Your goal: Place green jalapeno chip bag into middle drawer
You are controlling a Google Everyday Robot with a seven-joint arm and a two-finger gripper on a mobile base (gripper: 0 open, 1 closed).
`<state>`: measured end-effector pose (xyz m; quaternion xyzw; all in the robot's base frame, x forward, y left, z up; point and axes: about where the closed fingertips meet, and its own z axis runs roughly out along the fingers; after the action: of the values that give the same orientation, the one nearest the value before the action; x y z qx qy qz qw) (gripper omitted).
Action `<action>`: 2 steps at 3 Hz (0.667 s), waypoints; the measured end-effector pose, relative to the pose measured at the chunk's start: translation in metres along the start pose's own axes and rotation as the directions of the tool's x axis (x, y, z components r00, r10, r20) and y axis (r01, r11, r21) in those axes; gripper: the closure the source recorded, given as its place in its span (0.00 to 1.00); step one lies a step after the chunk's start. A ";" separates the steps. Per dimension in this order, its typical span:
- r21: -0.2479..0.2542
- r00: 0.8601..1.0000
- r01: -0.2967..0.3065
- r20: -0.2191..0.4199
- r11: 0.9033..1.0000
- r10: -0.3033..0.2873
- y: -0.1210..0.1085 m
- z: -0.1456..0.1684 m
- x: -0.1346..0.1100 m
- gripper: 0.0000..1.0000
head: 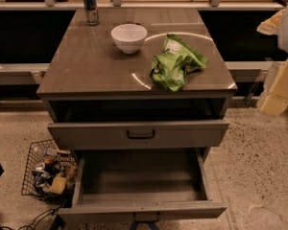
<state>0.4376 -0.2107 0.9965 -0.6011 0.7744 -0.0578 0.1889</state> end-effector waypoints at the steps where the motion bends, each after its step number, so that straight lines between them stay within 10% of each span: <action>1: 0.000 1.000 0.000 0.000 1.000 0.000 0.000 0.000 0.000 0.00; 2: 0.024 0.999 -0.042 0.036 0.999 0.041 -0.001 -0.008 0.006 0.00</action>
Offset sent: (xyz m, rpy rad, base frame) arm -0.0076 -0.0204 0.0133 0.1169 -0.0588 -0.0901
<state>0.4344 -0.2173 1.0029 -0.5834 0.7825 -0.0526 0.2111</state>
